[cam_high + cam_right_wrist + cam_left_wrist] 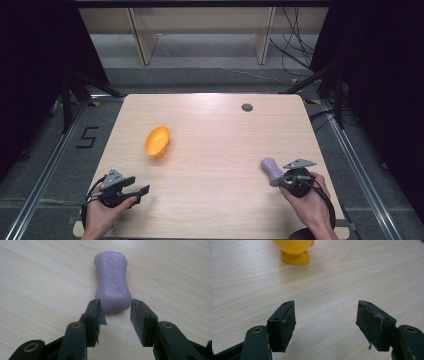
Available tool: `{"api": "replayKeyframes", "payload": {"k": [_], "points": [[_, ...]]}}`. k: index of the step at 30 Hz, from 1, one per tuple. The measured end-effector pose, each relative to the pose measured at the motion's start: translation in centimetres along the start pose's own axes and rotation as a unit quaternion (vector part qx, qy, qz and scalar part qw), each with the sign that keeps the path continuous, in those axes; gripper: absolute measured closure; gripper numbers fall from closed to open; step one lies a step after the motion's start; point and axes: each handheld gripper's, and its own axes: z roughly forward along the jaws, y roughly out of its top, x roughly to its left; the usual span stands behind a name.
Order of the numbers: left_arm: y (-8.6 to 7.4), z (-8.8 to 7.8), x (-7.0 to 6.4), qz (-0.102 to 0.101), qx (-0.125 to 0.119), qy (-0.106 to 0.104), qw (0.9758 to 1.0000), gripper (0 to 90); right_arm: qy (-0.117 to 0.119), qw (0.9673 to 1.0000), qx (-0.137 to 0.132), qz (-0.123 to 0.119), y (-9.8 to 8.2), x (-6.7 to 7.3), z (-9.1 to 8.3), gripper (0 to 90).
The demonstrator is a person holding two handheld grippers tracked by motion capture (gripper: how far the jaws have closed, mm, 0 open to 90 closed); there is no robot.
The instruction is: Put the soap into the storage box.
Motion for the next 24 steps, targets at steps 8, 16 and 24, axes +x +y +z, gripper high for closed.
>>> {"api": "replayKeyframes", "payload": {"k": [8,16,24], "points": [[0.1,-0.1,0.0,0.004,-0.005,-0.006,1.0000,30.5,0.013,0.9989,0.046,0.002,0.2,-0.6,0.4,51.3],[0.1,-0.2,-0.2,0.008,-0.004,-0.007,0.9999,30.4,0.034,0.9907,0.130,-0.017,3.8,-2.6,0.4,52.3],[0.0,-0.2,-0.2,0.004,-0.001,-0.006,1.0000,30.2,0.064,0.9780,0.196,-0.031,7.2,-3.6,2.0,50.1]]}}
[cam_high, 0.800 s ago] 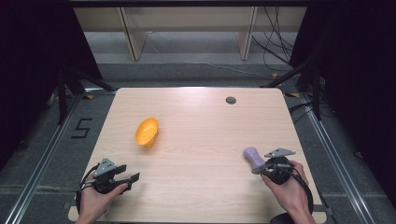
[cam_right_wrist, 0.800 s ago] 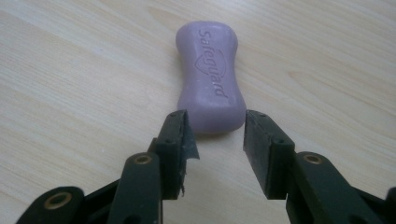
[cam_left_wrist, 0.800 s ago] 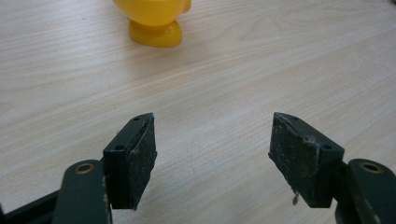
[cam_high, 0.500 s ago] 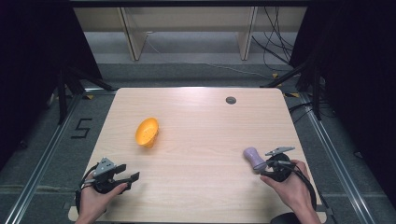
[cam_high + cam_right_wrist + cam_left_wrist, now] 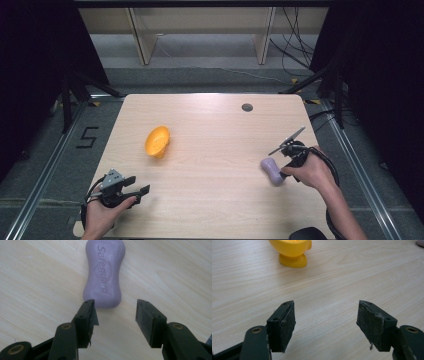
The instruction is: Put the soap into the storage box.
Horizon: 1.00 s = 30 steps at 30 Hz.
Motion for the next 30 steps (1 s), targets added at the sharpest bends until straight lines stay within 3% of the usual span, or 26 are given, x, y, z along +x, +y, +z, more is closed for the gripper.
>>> {"api": "replayKeyframes", "payload": {"k": [3,7,9,10,13,21,22,25,26,30], "points": [[0.0,0.0,-0.1,0.000,-0.002,-0.002,1.0000,30.3,0.013,0.9998,0.012,-0.011,1.1,-0.1,0.4,51.4],[-0.1,0.0,-0.1,-0.001,-0.003,-0.002,1.0000,30.3,0.014,0.9994,0.022,-0.025,2.2,-0.1,1.0,52.5],[0.0,-0.1,0.0,0.004,-0.002,-0.001,1.0000,30.2,0.013,0.9993,0.030,-0.017,2.7,0.0,1.1,52.7],[0.0,-0.1,0.0,0.003,-0.003,0.001,1.0000,30.2,0.014,0.9992,0.023,-0.029,2.8,-0.2,1.3,52.7],[-0.1,-0.1,0.0,0.004,-0.003,0.001,1.0000,30.2,0.011,0.9993,0.032,-0.015,3.2,0.0,1.5,52.6],[-0.1,0.0,0.0,0.000,-0.001,0.000,1.0000,30.2,0.020,0.9993,0.024,-0.021,3.7,0.2,2.5,50.8],[-0.1,0.0,0.0,0.000,0.000,-0.003,1.0000,30.3,0.023,0.9991,0.035,-0.010,3.9,0.3,2.6,50.3],[-0.1,0.0,0.0,0.000,0.000,-0.003,1.0000,30.2,0.019,0.9993,0.031,-0.007,4.0,0.4,2.9,49.9],[-0.1,0.0,0.0,0.000,0.000,-0.003,1.0000,30.2,0.027,0.9991,0.030,-0.016,4.0,0.2,3.1,49.6],[-0.1,0.0,0.0,0.003,0.000,0.000,1.0000,30.2,0.021,0.9991,0.037,0.001,4.3,0.5,3.7,47.5]]}}
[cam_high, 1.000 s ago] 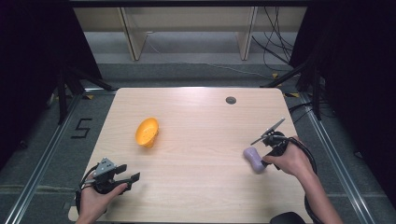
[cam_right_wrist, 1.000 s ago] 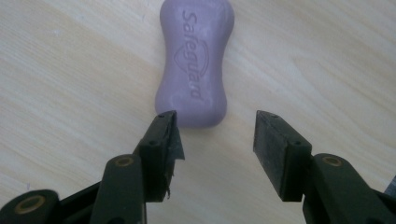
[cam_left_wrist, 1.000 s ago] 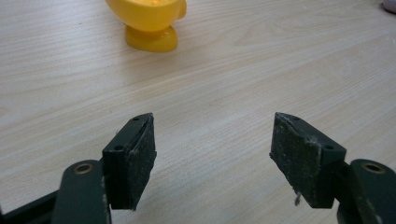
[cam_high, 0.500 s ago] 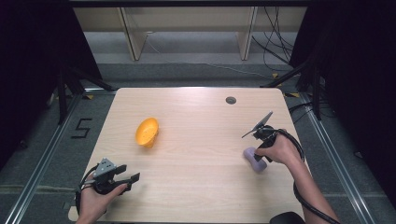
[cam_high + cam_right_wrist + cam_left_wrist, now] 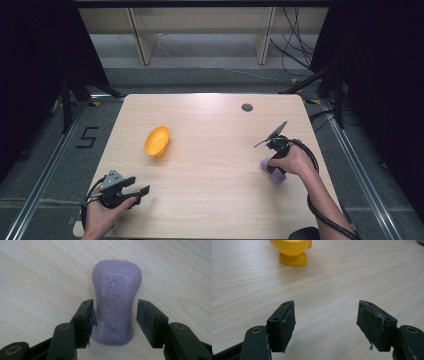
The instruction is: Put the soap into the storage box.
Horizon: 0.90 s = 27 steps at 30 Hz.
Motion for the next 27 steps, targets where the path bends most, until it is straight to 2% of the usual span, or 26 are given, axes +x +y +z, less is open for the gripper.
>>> {"api": "replayKeyframes", "payload": {"k": [1,2,3,4,5,6,8,9,14,20,21,25,26,27], "points": [[0.0,0.0,0.0,0.001,-0.002,0.000,1.0000,30.2,0.001,1.0000,-0.001,-0.009,0.0,-0.1,0.1,47.3],[0.0,0.0,0.0,0.000,-0.003,0.000,1.0000,30.2,0.001,1.0000,-0.003,-0.003,0.1,0.0,0.2,46.8],[0.0,0.0,0.0,0.000,-0.003,-0.001,1.0000,30.2,0.011,0.9999,0.005,-0.004,0.1,-0.1,0.2,46.6],[0.0,0.0,0.0,0.000,-0.004,-0.001,1.0000,30.2,0.005,1.0000,0.002,0.000,0.1,0.0,0.4,46.6],[0.0,0.0,-0.1,-0.001,-0.004,0.000,1.0000,30.2,0.008,0.9999,0.011,-0.001,0.2,-0.1,0.5,46.2],[0.0,-0.1,0.0,0.002,-0.001,0.001,1.0000,30.2,-0.002,1.0000,0.008,0.000,0.2,0.0,0.7,46.0],[0.0,0.0,0.0,-0.002,-0.002,0.000,1.0000,30.2,0.004,1.0000,0.007,-0.003,0.3,0.0,0.9,45.7],[0.0,0.0,0.0,0.003,0.000,0.000,1.0000,30.2,0.006,0.9999,0.010,-0.004,0.3,-0.1,1.0,45.6],[0.0,0.1,-0.1,-0.004,-0.002,-0.002,1.0000,30.2,-0.001,0.9998,0.017,-0.011,0.4,0.1,1.5,45.2],[0.0,0.0,0.0,0.003,-0.002,0.000,1.0000,30.1,-0.001,0.9995,0.026,-0.016,0.5,0.1,1.6,45.6],[0.0,0.0,0.0,0.000,-0.001,0.000,1.0000,30.2,-0.007,0.9995,0.016,-0.026,0.5,0.0,1.9,46.3],[0.0,0.1,-0.1,-0.003,-0.003,-0.001,1.0000,30.3,-0.011,0.9991,0.018,-0.038,0.5,0.0,2.1,49.2],[0.0,0.1,-0.1,-0.003,-0.003,-0.001,1.0000,30.3,-0.011,0.9991,0.018,-0.038,0.5,0.0,2.1,49.2],[0.0,0.0,-0.1,-0.002,-0.002,0.000,1.0000,30.3,-0.011,0.9993,0.027,-0.026,0.5,0.3,2.0,49.3]]}}
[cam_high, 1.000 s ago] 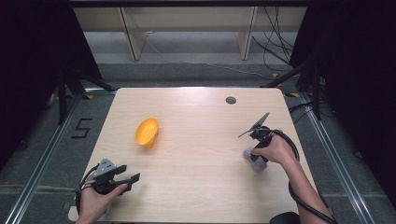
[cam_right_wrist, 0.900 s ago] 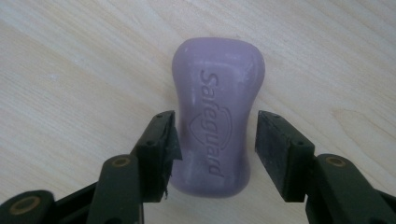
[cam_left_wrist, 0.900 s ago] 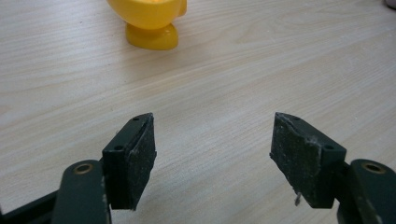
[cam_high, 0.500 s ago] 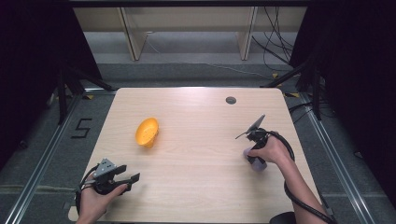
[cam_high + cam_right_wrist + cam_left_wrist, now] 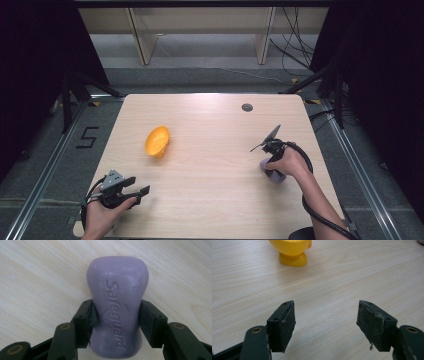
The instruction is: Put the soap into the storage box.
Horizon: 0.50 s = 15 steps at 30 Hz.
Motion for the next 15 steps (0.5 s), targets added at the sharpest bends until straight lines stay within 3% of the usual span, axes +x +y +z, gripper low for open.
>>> {"api": "replayKeyframes", "payload": {"k": [8,15], "points": [[0.0,-0.1,0.1,0.006,0.000,0.002,1.0000,30.4,-0.009,0.9989,-0.024,-0.040,-0.5,0.4,0.1,49.7],[0.0,-0.1,0.1,0.004,0.001,0.000,1.0000,30.5,-0.054,0.9942,-0.056,-0.074,-1.8,1.5,-0.2,49.7]]}}
